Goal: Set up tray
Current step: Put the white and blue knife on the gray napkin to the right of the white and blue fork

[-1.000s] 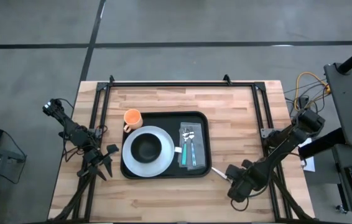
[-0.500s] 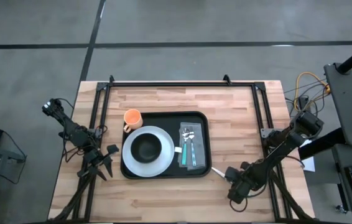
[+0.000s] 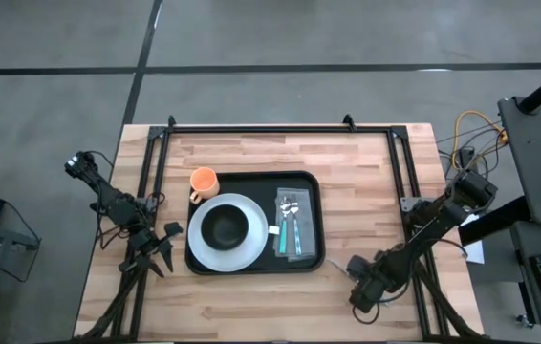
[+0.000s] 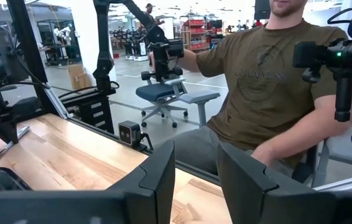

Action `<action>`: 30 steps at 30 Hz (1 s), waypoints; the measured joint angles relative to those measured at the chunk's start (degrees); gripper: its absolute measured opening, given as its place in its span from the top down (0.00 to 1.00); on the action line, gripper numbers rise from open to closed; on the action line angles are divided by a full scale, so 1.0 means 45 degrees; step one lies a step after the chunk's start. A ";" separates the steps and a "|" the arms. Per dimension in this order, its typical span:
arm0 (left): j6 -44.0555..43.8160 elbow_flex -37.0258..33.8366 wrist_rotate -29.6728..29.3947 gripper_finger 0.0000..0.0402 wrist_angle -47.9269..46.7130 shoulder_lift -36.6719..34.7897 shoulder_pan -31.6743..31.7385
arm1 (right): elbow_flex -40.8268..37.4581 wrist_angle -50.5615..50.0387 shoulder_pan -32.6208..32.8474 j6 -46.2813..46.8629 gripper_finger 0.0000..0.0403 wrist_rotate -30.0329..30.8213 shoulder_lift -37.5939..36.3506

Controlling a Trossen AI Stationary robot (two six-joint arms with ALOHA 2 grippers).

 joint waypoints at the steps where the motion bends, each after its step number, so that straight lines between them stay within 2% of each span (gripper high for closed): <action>1: 0.0000 0.0003 0.0002 0.75 0.0000 0.0000 -0.0002 | 0.0007 -0.0114 0.0003 0.0200 0.96 -0.0028 -0.0025; 14: 0.0002 0.0002 0.0000 0.75 0.0000 0.0000 0.0001 | 0.0677 -0.3372 0.0004 0.3294 0.97 -0.0080 -0.0691; 30: 0.0000 0.0000 0.0000 0.75 0.0000 0.0000 0.0003 | 0.0928 -0.3343 -0.0274 0.5291 0.97 0.0351 -0.0739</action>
